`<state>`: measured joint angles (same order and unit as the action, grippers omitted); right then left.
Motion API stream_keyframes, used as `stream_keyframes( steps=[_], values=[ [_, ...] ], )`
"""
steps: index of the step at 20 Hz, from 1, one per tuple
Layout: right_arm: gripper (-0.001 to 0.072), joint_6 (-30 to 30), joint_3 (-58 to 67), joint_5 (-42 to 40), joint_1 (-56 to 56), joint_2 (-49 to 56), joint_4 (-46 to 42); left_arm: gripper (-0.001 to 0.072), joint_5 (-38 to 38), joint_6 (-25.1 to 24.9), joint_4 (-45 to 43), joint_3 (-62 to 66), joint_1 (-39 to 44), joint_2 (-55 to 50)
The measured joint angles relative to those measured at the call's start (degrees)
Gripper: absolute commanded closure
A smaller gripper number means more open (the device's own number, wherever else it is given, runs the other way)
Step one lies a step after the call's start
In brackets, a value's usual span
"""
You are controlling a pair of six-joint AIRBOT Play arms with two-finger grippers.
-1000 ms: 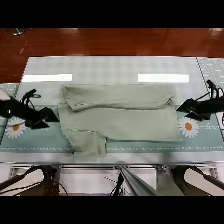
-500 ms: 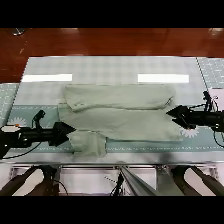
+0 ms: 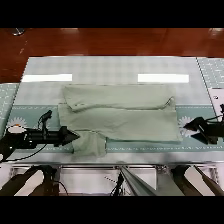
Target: Fold the shirts.
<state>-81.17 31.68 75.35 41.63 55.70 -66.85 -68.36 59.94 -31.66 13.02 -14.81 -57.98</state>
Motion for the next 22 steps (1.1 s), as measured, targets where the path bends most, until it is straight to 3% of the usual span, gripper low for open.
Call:
stream_keyframes(
  steps=[7, 17, 18, 20, 22],
  values=[
    [0.0091, -0.3, -6.7, -0.9, 1.5, -1.1, 1.7, 0.0682, -0.2, -1.1, 2.0, 0.3, 0.1, 0.2],
    [0.0093, 6.0, -7.5, -3.2, 1.7, 6.4, 13.9, 0.0682, 1.4, -1.4, 2.3, 0.3, 0.1, 0.2],
    [0.0111, 6.6, -7.5, -3.3, 1.7, 7.1, 14.8, 0.0682, 1.7, -1.4, 2.4, 0.3, 0.1, 0.2],
    [0.0249, 7.5, -7.5, -4.1, 1.7, 8.0, 15.7, 0.0682, 2.0, -1.4, 2.8, 0.3, 0.1, 0.2],
    [0.0466, 8.2, -7.5, -5.0, 1.7, 8.4, 16.3, 0.0682, 2.2, -1.5, 3.5, 0.3, 0.1, 0.2]
  ],
)
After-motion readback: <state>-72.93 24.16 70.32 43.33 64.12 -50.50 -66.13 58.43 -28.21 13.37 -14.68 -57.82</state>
